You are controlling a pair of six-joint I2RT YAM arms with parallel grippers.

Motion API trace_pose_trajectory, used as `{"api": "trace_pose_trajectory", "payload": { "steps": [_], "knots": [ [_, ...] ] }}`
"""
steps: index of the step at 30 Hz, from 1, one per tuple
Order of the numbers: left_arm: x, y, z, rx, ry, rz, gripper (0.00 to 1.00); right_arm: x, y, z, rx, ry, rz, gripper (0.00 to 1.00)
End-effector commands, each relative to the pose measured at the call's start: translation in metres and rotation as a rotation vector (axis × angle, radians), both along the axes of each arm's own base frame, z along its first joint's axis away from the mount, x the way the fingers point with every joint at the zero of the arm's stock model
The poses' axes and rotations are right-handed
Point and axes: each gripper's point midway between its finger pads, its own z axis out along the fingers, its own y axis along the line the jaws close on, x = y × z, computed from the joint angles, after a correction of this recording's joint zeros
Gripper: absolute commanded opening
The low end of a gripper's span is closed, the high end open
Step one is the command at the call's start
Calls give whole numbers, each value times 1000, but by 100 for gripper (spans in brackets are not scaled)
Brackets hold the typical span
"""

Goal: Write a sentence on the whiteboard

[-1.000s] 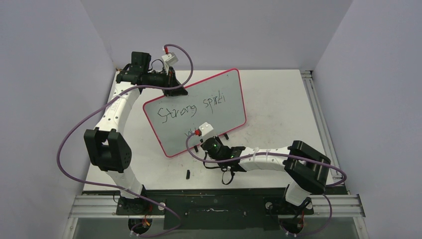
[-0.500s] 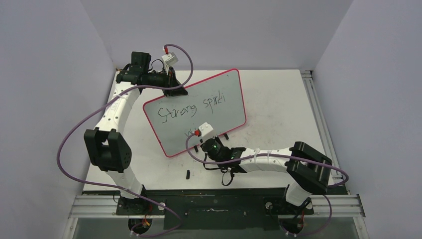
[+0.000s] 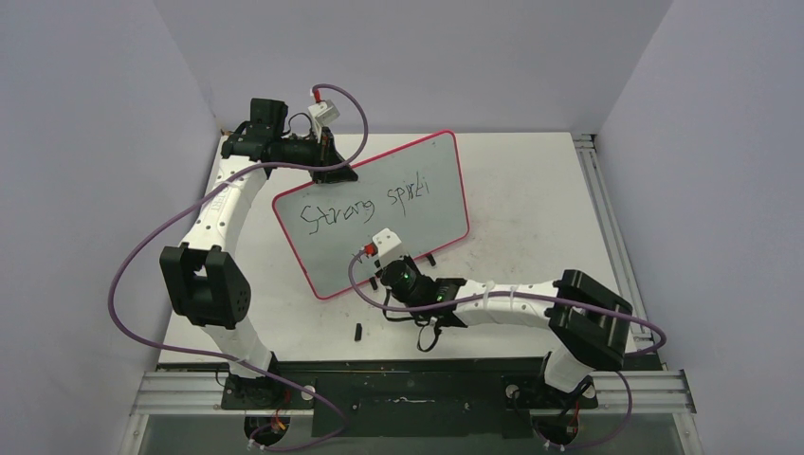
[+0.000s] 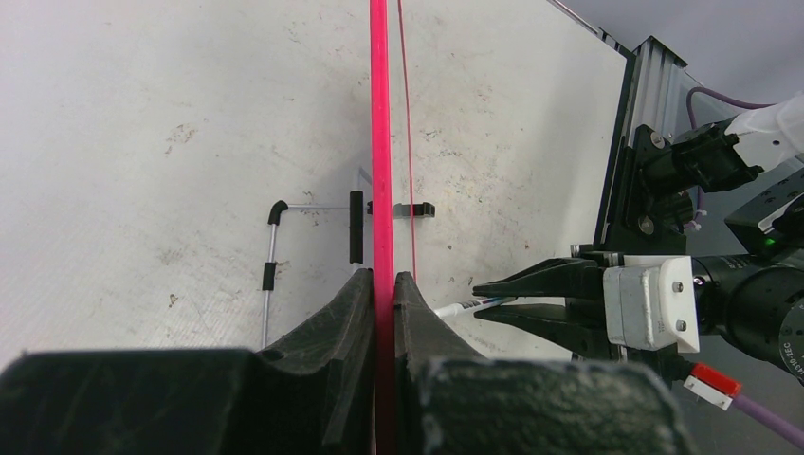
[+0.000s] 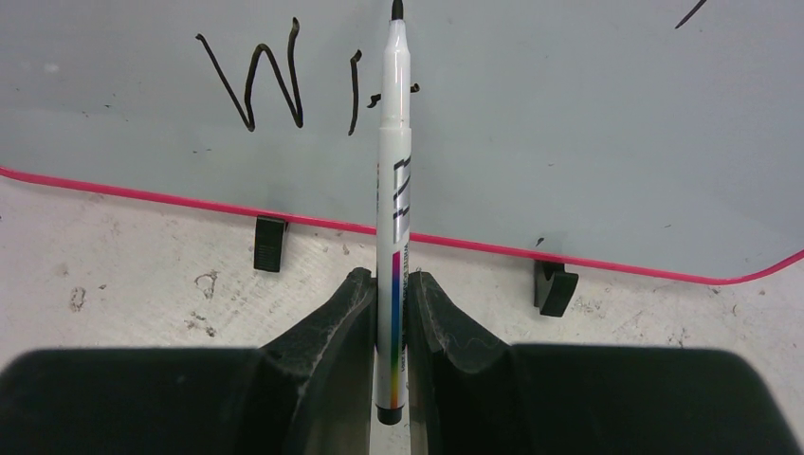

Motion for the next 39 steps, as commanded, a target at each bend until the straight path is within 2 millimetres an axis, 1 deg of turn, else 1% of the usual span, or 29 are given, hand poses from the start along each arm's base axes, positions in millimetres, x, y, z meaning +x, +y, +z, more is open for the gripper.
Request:
{"api": "trace_pose_trajectory", "payload": {
  "steps": [1,8,12,24,34,39],
  "knots": [
    [-29,-8,-26,29,145,-41,0,13,7,14,39,-29,-29,5],
    [-29,-8,-26,30,144,-40,0,13,6,2,22,0,-27,5],
    [-29,-8,-25,29,143,-40,0,10,4,-6,15,20,-25,5],
    [-29,-8,-25,28,145,-41,0,-11,-7,-38,1,92,-33,5],
    [-29,-7,-25,28,143,-40,0,-17,-8,-50,-24,121,-25,5],
    [-29,-7,-24,28,142,-39,0,-18,-11,-51,-32,123,-26,5]
  ]
}}
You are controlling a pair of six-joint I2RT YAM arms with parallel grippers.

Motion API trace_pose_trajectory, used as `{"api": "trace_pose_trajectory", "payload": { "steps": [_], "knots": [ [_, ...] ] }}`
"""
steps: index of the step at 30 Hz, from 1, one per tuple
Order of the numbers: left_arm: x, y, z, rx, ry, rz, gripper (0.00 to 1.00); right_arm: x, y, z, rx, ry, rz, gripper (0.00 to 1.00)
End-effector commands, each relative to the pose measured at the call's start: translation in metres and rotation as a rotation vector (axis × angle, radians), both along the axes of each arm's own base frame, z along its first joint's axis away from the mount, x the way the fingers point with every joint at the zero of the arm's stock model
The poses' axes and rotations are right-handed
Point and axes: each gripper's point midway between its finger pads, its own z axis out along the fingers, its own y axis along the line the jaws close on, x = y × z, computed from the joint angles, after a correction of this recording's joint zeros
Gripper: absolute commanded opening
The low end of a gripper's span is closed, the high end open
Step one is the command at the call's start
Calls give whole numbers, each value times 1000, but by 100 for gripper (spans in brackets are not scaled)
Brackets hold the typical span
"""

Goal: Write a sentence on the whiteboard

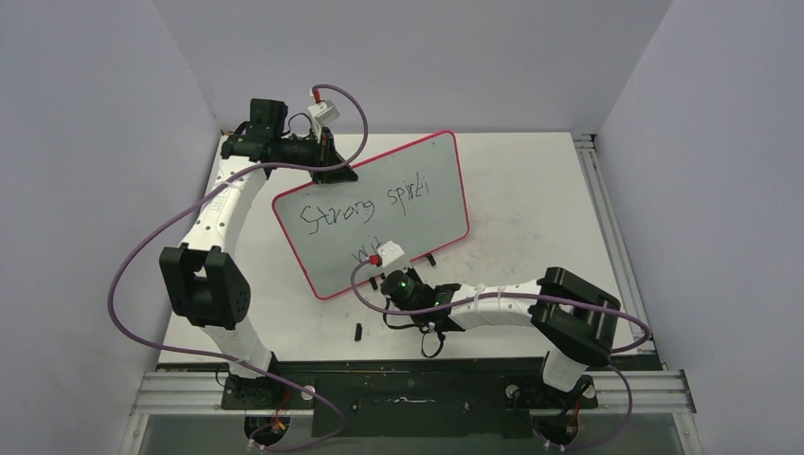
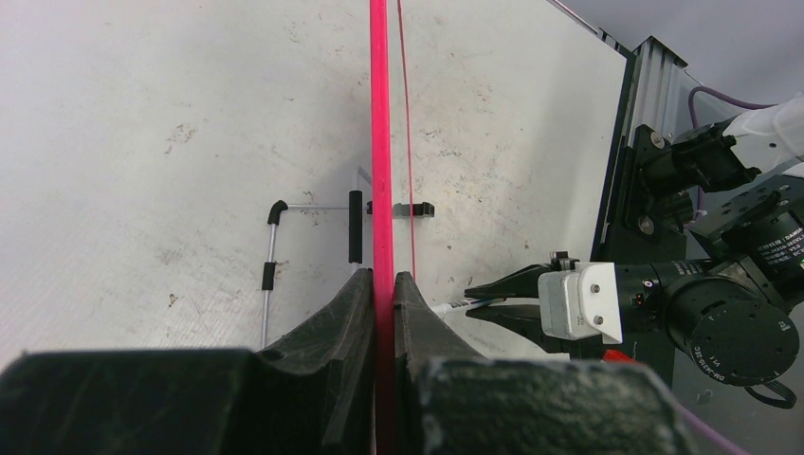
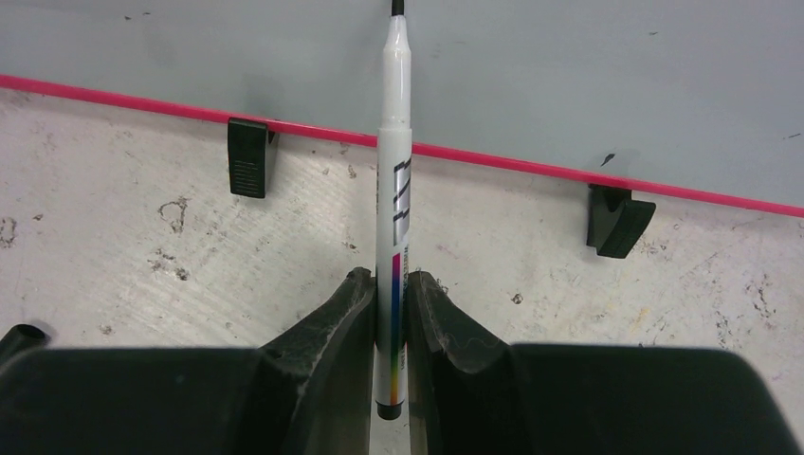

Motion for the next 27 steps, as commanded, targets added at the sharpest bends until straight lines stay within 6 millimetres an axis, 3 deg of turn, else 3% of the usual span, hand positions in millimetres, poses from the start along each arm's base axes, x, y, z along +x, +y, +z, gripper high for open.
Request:
{"api": "trace_pose_trajectory", "payload": {
  "steps": [1,13,21,27],
  "knots": [
    [-28,-7,-25,27,144,-39,0,-2,2,1,10,1,-4,5],
    [-28,-8,-25,26,143,-41,0,11,-1,30,19,-66,-33,5],
    [-28,-8,-24,25,143,-41,0,14,-4,63,63,-119,-44,5],
    [-28,-8,-24,25,142,-41,0,28,-3,81,77,-153,-51,5]
  ]
}}
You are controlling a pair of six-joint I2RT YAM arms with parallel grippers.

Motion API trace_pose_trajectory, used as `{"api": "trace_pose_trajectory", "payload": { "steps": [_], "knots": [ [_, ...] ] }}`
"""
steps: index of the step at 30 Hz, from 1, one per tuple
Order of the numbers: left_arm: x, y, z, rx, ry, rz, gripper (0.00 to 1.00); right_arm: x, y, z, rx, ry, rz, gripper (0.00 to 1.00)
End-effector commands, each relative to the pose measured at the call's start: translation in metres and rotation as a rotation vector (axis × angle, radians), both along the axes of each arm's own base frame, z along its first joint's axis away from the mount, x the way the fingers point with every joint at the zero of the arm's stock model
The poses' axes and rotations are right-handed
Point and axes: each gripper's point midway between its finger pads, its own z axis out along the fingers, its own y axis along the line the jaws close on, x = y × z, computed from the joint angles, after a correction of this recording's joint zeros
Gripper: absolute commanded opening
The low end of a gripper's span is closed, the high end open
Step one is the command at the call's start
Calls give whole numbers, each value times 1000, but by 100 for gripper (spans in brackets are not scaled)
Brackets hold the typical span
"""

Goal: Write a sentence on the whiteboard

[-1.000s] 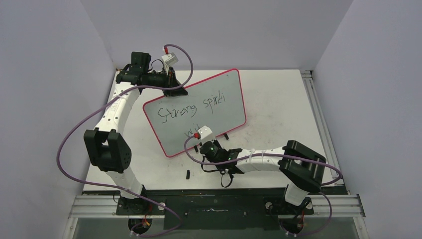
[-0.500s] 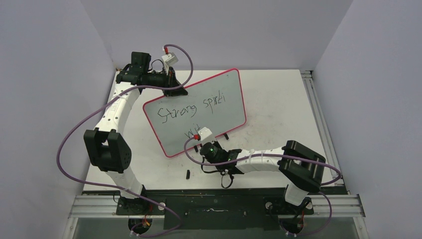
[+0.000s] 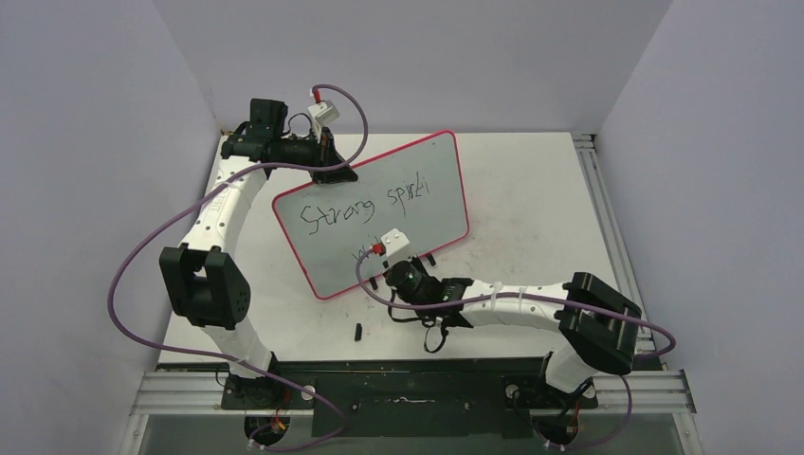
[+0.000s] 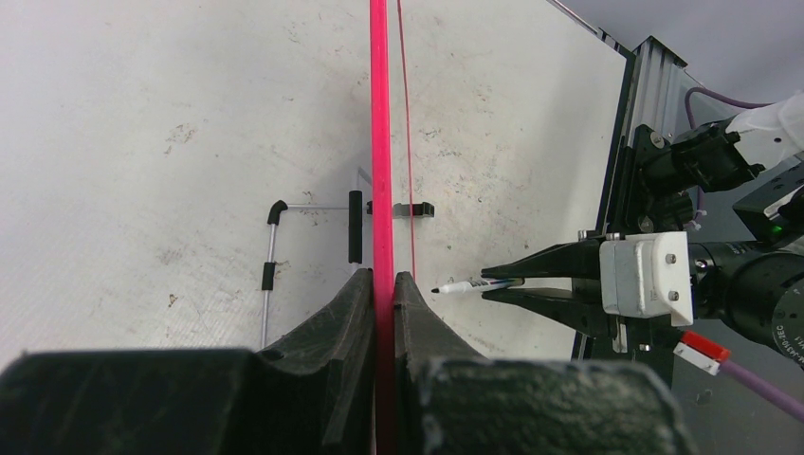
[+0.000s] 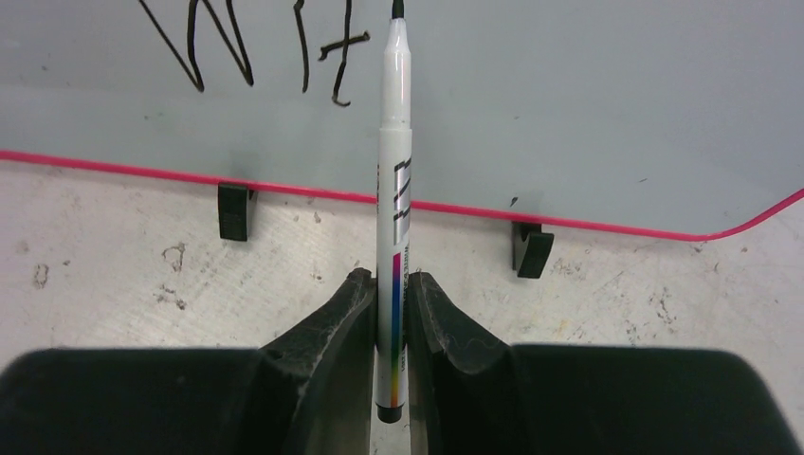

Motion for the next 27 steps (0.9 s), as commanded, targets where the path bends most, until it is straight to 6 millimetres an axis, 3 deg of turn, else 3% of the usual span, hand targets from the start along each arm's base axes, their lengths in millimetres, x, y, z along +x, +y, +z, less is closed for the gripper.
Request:
{"api": "trace_pose_trajectory", "payload": {
  "steps": [1,11,27],
  "knots": [
    [-28,-8,-24,24,142,-42,0,23,6,41,67,-80,-33,5],
    [-28,-8,-25,25,145,-42,0,36,13,38,58,-78,-14,5],
    [-27,-7,-25,25,145,-39,0,28,13,8,44,-8,-5,5]
  ]
}}
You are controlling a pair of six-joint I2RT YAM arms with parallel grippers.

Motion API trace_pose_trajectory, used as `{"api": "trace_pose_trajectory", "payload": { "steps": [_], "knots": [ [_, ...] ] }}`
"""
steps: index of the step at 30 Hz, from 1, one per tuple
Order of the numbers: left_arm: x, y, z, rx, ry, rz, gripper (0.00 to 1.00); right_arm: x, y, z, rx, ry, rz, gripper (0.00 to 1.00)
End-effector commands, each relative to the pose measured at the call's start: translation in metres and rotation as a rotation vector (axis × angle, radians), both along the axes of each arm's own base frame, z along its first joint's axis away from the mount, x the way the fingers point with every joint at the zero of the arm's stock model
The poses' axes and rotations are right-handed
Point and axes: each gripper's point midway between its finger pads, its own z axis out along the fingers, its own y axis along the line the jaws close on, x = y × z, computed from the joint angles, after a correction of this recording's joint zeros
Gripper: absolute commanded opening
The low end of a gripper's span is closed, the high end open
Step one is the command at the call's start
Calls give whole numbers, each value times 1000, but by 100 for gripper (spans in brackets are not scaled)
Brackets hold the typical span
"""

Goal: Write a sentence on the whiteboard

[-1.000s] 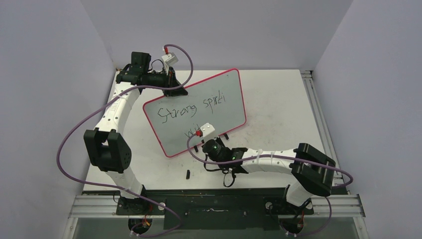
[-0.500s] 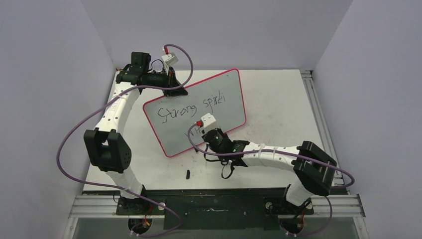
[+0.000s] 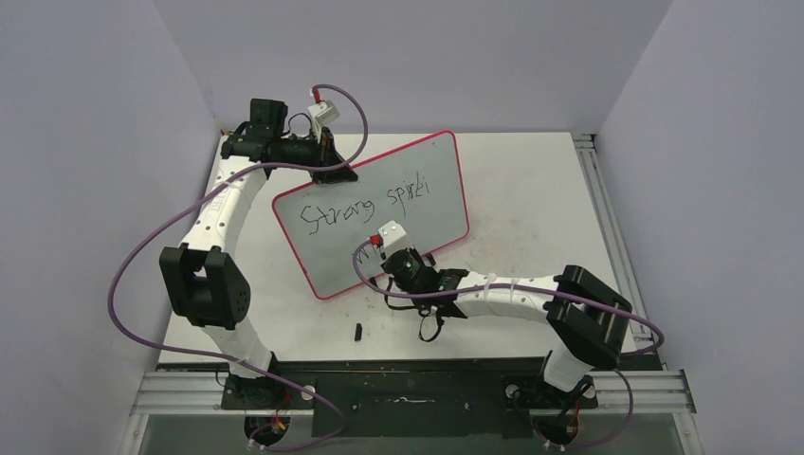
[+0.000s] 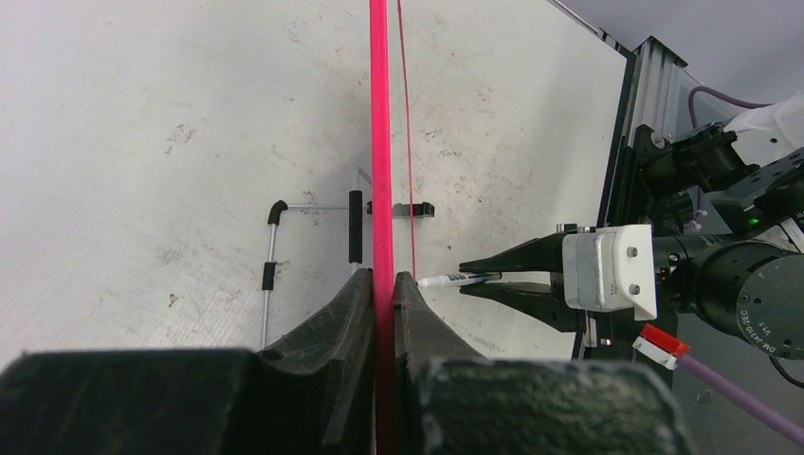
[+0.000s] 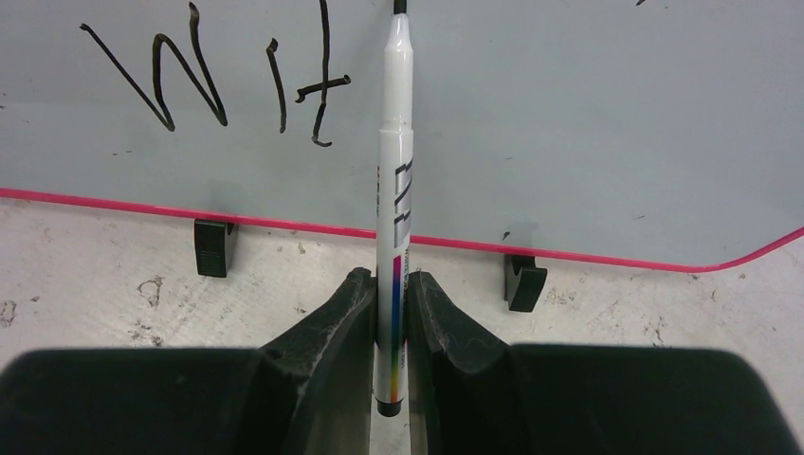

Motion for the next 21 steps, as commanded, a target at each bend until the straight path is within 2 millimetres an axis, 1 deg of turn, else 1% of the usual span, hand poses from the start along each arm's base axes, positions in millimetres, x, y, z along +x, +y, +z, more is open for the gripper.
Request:
{"api": "trace_pose_trajectory", "payload": {
  "steps": [1,6,11,15,21],
  "knots": [
    [-27,-7,-25,25,145,-38,0,2,6,2,53,5,-10,5],
    [-27,-6,-24,22,144,-39,0,-11,1,-16,48,44,-16,5],
    [-28,-7,-23,21,143,-40,0,-22,1,-30,46,77,-13,5],
    [-28,-7,-23,20,142,-40,0,-26,5,-35,44,86,-6,5],
    [-28,-7,-23,20,140,-40,0,-27,8,-36,37,92,3,5]
  ]
}}
